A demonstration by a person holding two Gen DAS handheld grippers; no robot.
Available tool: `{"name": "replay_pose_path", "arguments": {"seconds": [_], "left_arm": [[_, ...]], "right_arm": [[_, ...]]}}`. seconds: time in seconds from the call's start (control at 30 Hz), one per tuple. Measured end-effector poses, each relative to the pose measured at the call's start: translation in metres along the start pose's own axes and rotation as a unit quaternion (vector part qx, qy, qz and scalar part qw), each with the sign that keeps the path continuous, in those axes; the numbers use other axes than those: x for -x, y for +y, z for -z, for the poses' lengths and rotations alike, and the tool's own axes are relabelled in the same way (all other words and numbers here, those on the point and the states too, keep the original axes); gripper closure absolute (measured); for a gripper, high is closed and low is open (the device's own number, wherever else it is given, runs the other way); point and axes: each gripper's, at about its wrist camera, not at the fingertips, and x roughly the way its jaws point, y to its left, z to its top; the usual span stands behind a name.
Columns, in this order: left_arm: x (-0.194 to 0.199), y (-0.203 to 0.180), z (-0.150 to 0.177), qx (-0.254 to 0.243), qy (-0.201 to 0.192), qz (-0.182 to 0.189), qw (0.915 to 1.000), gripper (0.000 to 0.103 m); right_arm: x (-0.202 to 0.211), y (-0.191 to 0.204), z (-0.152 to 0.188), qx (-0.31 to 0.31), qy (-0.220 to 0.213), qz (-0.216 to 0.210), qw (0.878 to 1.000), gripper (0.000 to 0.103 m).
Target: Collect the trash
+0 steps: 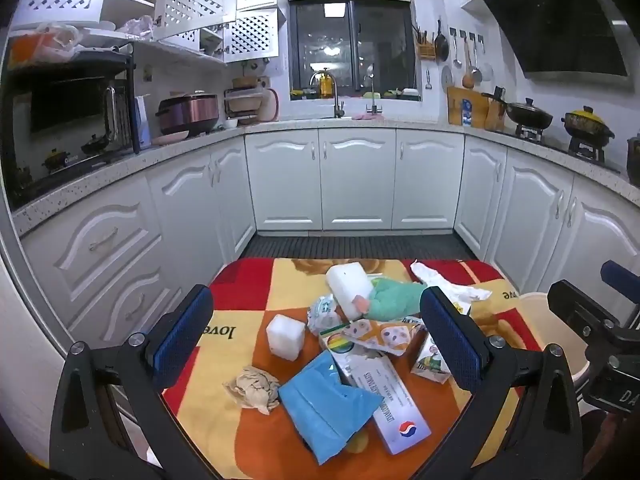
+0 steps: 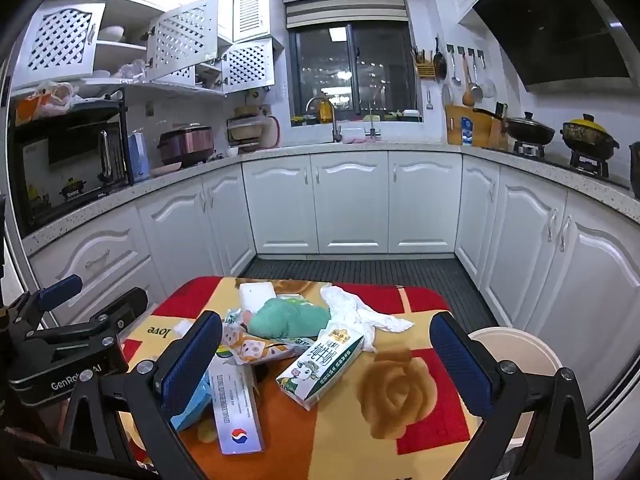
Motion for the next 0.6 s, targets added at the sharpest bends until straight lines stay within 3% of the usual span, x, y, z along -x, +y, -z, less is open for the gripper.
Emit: {"name": "replay_pose_path", "arguments": {"seconds": [0.03,0.43,0.6], "left_arm": [[0.001,0.000,0.000,0.004,-0.016,0.002,0.9999,0.000],[0.008,-0.007,-0.015,0.013,-0.013,0.002,0.9998,0.000],[0.002,0.000,-0.004,0.021,-0.017,0.008,0.9996,0.000]], "right_arm": [[0.002,-0.001,0.000,-0.003,-0.003,0.000,1.000,0.000],[0.005,-0.007,-0.001,-0.008,-0.002,-0.002,1.000,0.000],[0.001,-0.007,-0.003,-0.006,0.001,0.000,1.000,0.000]]}}
